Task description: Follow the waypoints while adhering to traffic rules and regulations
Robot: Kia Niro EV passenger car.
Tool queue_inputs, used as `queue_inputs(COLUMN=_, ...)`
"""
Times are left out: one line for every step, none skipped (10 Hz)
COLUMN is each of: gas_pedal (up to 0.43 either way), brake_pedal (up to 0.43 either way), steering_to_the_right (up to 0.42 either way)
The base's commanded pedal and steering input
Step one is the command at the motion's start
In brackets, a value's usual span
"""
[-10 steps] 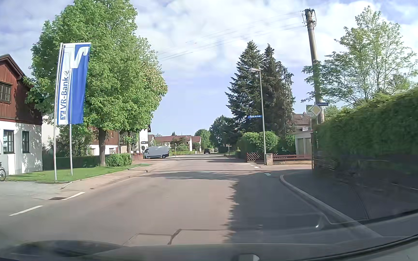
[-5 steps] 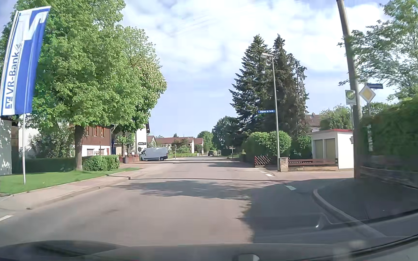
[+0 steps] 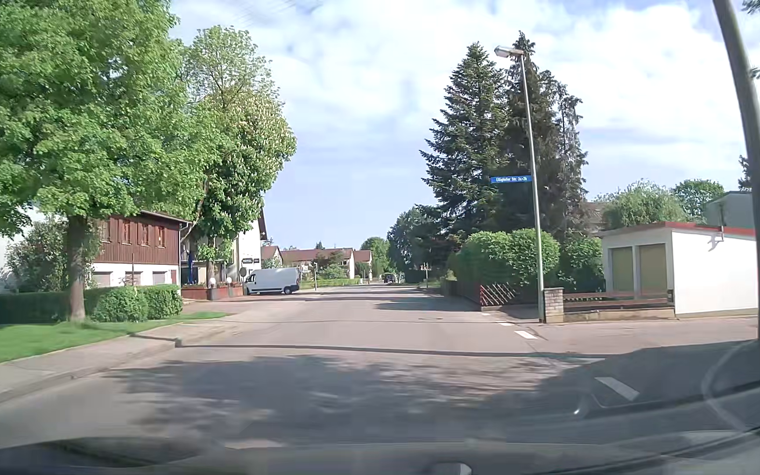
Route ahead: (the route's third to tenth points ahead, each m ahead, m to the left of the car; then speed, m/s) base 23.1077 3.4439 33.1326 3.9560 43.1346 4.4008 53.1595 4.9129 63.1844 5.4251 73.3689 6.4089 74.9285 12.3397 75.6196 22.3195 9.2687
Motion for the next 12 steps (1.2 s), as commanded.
queue_inputs(gas_pedal=0.039, brake_pedal=0.0, steering_to_the_right=-0.005)
queue_inputs(gas_pedal=0.039, brake_pedal=0.0, steering_to_the_right=-0.005)
queue_inputs(gas_pedal=0.039, brake_pedal=0.0, steering_to_the_right=-0.005)
queue_inputs(gas_pedal=0.039, brake_pedal=0.0, steering_to_the_right=-0.007)
queue_inputs(gas_pedal=0.039, brake_pedal=0.0, steering_to_the_right=-0.011)
queue_inputs(gas_pedal=0.039, brake_pedal=0.0, steering_to_the_right=-0.01)
queue_inputs(gas_pedal=0.028, brake_pedal=0.0, steering_to_the_right=-0.006)
queue_inputs(gas_pedal=0.02, brake_pedal=0.0, steering_to_the_right=-0.007)
queue_inputs(gas_pedal=0.02, brake_pedal=0.0, steering_to_the_right=-0.007)
queue_inputs(gas_pedal=0.02, brake_pedal=0.0, steering_to_the_right=-0.007)
queue_inputs(gas_pedal=0.02, brake_pedal=0.0, steering_to_the_right=-0.007)
queue_inputs(gas_pedal=0.02, brake_pedal=0.0, steering_to_the_right=-0.007)
